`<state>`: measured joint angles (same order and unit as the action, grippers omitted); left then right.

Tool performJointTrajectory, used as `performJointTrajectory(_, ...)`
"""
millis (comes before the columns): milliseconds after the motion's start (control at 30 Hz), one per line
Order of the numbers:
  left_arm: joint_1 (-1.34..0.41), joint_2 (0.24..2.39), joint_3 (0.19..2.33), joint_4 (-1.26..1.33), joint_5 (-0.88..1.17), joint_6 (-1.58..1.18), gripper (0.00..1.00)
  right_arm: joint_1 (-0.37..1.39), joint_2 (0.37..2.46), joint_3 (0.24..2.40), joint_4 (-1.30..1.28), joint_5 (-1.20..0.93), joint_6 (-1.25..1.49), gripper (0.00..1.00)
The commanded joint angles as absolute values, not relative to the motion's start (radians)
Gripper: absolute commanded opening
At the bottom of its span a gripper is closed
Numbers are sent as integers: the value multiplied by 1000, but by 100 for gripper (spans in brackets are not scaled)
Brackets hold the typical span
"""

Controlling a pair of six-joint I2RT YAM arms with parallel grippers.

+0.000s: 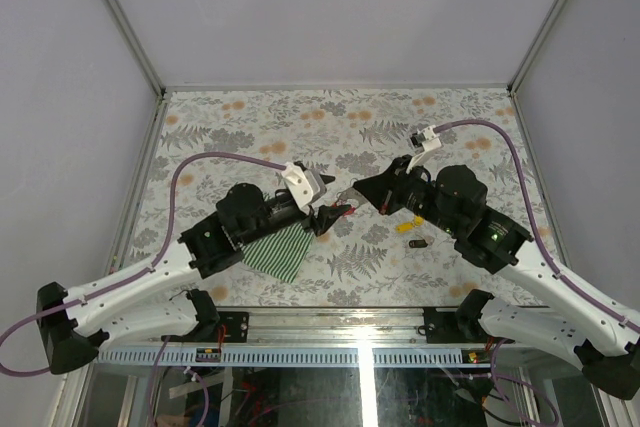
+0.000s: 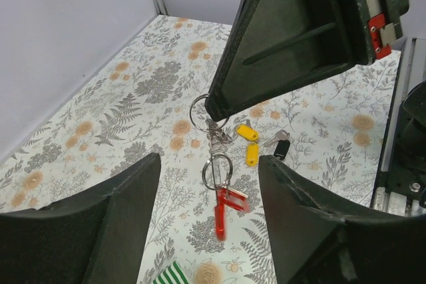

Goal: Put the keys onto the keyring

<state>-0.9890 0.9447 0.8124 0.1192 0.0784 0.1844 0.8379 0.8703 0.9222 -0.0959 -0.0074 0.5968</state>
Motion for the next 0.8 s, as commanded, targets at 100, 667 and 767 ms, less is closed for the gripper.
performJointTrajectory(100, -997, 976, 838, 177, 126, 258, 53, 842, 838, 922, 30, -76, 601, 0)
performJointTrajectory(667, -999, 1001, 874, 153, 144, 235, 1, 842, 828, 878, 88, -76, 551, 0)
performJointTrajectory(767, -1000, 1005, 878, 160, 155, 215, 0, 842, 830, 850, 140, -69, 548, 0)
